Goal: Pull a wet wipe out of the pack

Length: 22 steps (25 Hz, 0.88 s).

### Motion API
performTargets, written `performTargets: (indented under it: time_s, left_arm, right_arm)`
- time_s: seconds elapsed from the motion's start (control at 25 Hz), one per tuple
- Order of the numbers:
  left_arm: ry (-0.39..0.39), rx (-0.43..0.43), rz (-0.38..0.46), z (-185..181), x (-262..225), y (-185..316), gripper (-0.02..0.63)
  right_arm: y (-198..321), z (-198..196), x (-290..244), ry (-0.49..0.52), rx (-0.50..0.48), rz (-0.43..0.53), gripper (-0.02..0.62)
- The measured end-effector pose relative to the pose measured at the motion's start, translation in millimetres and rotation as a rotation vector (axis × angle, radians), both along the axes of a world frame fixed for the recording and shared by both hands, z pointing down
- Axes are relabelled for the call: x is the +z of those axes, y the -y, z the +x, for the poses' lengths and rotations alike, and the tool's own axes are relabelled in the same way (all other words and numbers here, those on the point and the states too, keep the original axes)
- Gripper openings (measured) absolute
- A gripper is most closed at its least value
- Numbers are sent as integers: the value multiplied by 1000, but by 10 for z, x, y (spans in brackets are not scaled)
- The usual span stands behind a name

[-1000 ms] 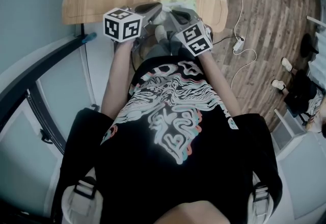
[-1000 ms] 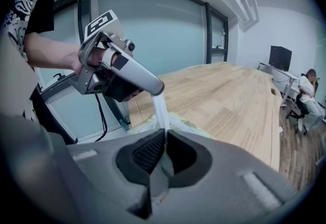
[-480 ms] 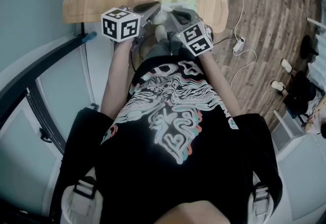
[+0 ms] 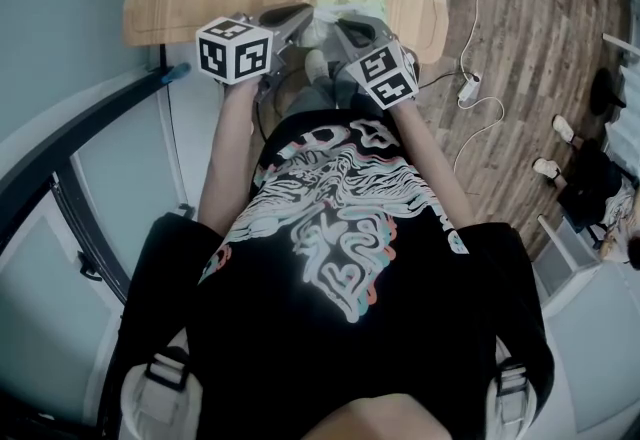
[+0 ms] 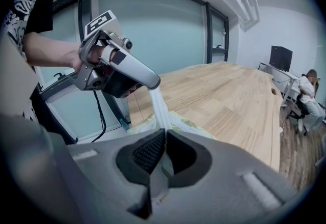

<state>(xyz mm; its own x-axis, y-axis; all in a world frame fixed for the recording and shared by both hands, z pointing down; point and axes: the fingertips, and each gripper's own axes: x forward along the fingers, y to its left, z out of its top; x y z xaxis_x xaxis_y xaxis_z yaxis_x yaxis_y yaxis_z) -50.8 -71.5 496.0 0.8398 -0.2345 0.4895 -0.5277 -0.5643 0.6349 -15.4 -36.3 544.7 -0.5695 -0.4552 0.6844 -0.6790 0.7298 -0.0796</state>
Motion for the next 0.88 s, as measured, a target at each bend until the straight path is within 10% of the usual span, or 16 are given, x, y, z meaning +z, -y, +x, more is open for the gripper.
performTargets:
  time_s: [0.88]
  left_arm:
    - [-31, -37, 4, -75, -130, 20, -8]
  right_arm:
    - [-4, -3, -8, -11, -12, 7, 14]
